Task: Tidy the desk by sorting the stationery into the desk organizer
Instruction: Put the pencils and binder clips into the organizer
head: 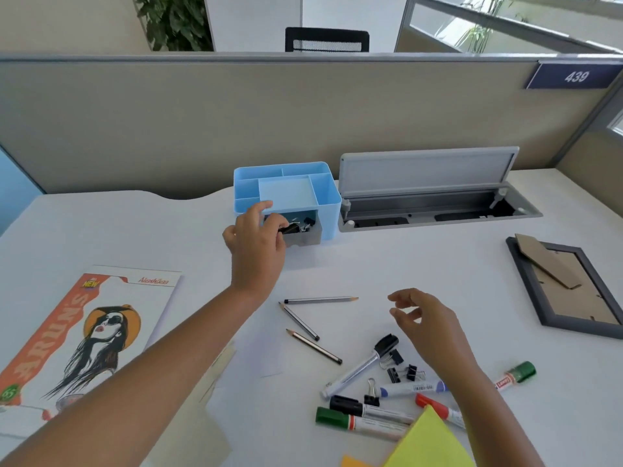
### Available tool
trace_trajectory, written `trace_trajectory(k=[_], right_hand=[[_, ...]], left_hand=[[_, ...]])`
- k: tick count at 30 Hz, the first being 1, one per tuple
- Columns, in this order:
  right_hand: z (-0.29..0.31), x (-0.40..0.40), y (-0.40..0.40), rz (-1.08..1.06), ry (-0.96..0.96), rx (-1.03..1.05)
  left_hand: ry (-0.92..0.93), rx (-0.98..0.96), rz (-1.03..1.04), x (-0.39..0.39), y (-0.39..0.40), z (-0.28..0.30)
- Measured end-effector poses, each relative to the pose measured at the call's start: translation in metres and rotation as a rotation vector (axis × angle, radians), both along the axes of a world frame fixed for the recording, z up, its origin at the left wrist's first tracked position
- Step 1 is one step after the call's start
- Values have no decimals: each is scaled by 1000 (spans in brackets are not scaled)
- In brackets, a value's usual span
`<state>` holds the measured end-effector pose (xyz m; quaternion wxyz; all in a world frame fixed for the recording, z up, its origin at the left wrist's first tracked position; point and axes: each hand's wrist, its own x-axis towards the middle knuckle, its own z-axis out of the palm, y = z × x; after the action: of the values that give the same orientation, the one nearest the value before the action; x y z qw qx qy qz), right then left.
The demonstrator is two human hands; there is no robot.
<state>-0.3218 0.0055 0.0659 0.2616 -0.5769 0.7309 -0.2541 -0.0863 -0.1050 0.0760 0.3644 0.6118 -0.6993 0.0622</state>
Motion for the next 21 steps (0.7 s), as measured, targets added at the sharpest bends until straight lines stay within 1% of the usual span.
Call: trace_trajectory(k=[2,6,8,11,14,16,19,21], right_hand=[[-2,-12,2,45,121,102],[-5,-25,7,181,282,287],[-7,-25,12,240,307,338],[-10,-20,17,330,270,352],[-11,-19,21,383,278,338],[-9,-24,23,391,295,349],[-7,-30,29,420,292,391],[-9,-29,31,413,313,381]], left_hand=[[-13,-13,-127,-7,26,-13],[13,110,-401,-23,85,-46],[-12,171,-499,-34,110,-60],[-126,228,-622,-48,130,-73],[-252,291,-668,-55,139,-75],[-305,293,-679,-59,143,-72],[-402,264,-639,-63,147,-72],[-449,287,-621,-65,145,-71]])
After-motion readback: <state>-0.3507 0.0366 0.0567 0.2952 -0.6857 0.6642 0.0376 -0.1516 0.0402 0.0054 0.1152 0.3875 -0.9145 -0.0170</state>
